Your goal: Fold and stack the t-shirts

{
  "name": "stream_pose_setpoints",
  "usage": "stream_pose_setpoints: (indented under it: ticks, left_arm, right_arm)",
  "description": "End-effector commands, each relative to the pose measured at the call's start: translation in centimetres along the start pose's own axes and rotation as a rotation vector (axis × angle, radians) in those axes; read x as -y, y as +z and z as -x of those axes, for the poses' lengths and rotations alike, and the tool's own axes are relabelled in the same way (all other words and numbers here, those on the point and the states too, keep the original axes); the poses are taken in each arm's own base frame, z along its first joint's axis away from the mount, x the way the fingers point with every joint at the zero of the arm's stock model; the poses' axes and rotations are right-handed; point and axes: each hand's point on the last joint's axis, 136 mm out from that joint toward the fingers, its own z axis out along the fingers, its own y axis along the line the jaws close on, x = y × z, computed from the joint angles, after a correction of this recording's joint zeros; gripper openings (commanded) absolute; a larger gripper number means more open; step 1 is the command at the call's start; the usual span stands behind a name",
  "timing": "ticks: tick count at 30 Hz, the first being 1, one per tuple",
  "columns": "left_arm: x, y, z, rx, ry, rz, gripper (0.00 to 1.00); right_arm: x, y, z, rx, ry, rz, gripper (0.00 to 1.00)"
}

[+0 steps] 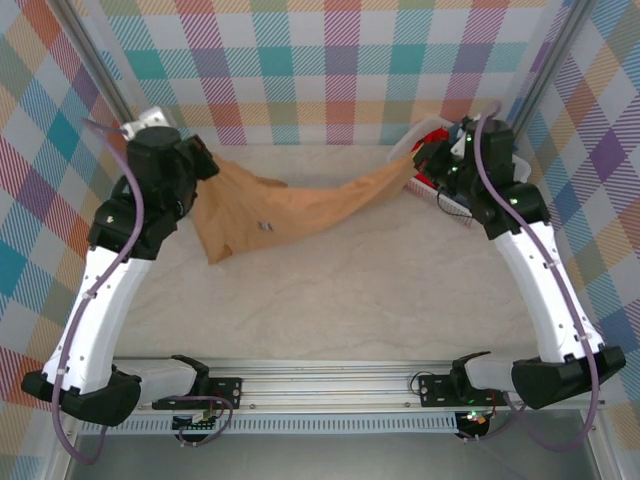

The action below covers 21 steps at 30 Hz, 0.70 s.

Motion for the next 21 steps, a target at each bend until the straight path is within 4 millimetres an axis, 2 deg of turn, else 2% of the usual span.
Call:
stream_pose_setpoints:
  ticks: [1, 5, 7, 9, 11, 13, 16, 18, 21]
  left_arm:
    - [1.2, -4.9, 7.2, 0.232, 0.005, -0.074, 0.00]
    - [1.8, -10.5, 12.4, 0.404, -0.013, -0.169, 0.00]
    - [2.4, -12.7, 14.7, 0.466, -0.009, -0.212, 0.00]
    - [3.0, -13.9, 16.3, 0.502, -0.007, -0.235, 0.00]
    - [3.7, -14.1, 17.6, 0.524, 0.012, -0.235, 0.00]
    - [4.3, -13.3, 18.2, 0.526, 0.033, -0.219, 0.00]
    - [5.8, -9.9, 17.9, 0.490, 0.069, -0.197, 0.00]
    - [6.7, -6.4, 16.9, 0.436, 0.072, -0.191, 0.00]
    - [6.6, -0.8, 15.6, 0.355, 0.037, -0.172, 0.00]
  right_arm:
    - [-3.7, -4.8, 3.4, 0.153, -0.146, 0.104, 0.00]
    - [-7.3, -10.5, 5.8, 0.295, -0.207, 0.226, 0.00]
    - [-8.4, -12.2, 6.4, 0.325, -0.211, 0.269, 0.00]
    - [-9.2, -13.1, 6.7, 0.336, -0.200, 0.301, 0.00]
    - [-9.9, -13.3, 7.0, 0.340, -0.181, 0.330, 0.00]
    - [-10.0, -12.4, 7.3, 0.330, -0.165, 0.329, 0.00]
    - [-10.4, -9.3, 7.1, 0.271, -0.152, 0.338, 0.00]
    - [-10.4, -6.4, 6.9, 0.224, -0.116, 0.337, 0.00]
    - [-10.6, -2.3, 7.1, 0.167, -0.077, 0.352, 0.00]
